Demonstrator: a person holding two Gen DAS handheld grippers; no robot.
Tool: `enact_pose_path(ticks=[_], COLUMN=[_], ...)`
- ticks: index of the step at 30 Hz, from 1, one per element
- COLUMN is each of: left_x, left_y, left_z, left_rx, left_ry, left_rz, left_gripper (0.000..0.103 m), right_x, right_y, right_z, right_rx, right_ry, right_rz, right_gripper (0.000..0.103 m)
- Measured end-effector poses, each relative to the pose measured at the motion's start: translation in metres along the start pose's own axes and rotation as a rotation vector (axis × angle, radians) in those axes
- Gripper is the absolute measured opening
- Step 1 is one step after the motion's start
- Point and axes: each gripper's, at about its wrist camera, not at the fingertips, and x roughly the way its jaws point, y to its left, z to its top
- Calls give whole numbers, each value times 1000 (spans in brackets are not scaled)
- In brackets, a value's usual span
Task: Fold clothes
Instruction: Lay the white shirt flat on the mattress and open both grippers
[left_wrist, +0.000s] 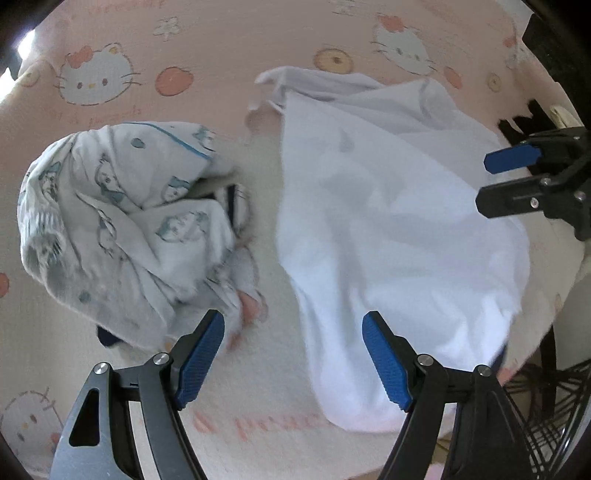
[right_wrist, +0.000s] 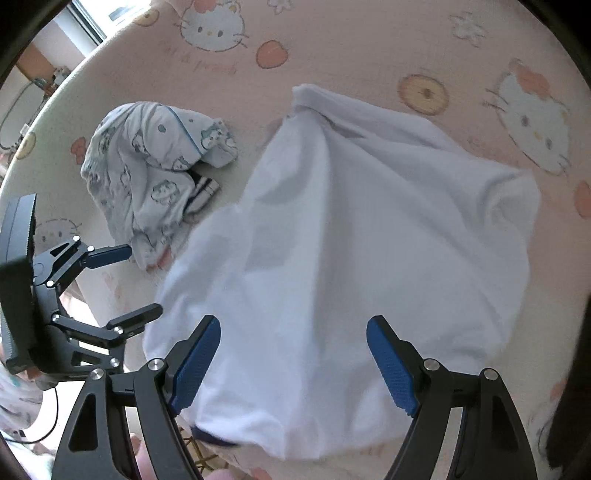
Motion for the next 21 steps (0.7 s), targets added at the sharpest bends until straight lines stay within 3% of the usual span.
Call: enact_pose_path(ticks=[8,16,21], left_x=[-6,-6,-5], left_y=[-45,-70,-89], left_z=[-19,-21,-21], left_rx=[131,162,219], left_ry=[13,36,41], left_rz=[1,5,-19], left_gripper=[76,76,76], right_x=[-4,0,17], right_y=[-25,-22,-37], right_z=[-56,-101,-125], right_rx=[55,-86,-1], right_ry=[3,-12,10], right_rz=[15,-82,20], right_gripper=[81,81,81])
